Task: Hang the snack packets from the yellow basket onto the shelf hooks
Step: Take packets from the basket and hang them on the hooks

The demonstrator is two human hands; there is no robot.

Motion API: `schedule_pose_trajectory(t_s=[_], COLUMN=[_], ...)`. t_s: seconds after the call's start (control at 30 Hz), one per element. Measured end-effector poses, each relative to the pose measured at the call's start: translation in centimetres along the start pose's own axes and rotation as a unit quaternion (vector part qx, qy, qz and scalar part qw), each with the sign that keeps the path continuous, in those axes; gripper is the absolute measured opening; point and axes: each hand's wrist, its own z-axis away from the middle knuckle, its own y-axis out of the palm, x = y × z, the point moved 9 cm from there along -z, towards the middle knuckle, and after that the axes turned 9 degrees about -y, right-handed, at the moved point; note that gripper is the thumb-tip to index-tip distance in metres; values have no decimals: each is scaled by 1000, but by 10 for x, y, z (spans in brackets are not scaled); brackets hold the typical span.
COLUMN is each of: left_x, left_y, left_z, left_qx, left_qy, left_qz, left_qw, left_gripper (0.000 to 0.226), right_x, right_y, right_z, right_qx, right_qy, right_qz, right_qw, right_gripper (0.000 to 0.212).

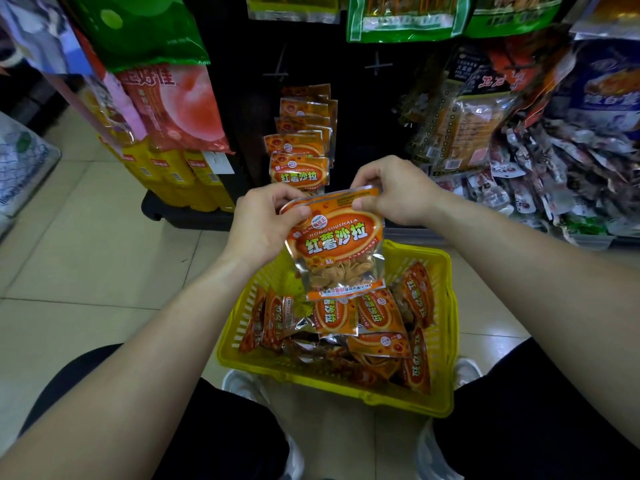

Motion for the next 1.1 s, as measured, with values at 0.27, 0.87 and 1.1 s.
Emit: schedule_pose_trajectory(t_s=[0.27,0.87,1.1], left_x=[0,3,6], left_y=[3,11,5], left_z=[3,2,2], left_qx=[1,28,34], left_qy=[-5,-10,-2], left_qz=[0,17,5], left_qw=[1000,999,999], left_gripper=[1,11,6], right_x=[19,20,32], right_y=[10,13,21], right_z=[4,2,-3], right_qx=[58,85,106], right_qy=[-43,-35,-35], right_qz=[39,122,169], right_qw=[997,988,979], right_gripper=[8,5,6])
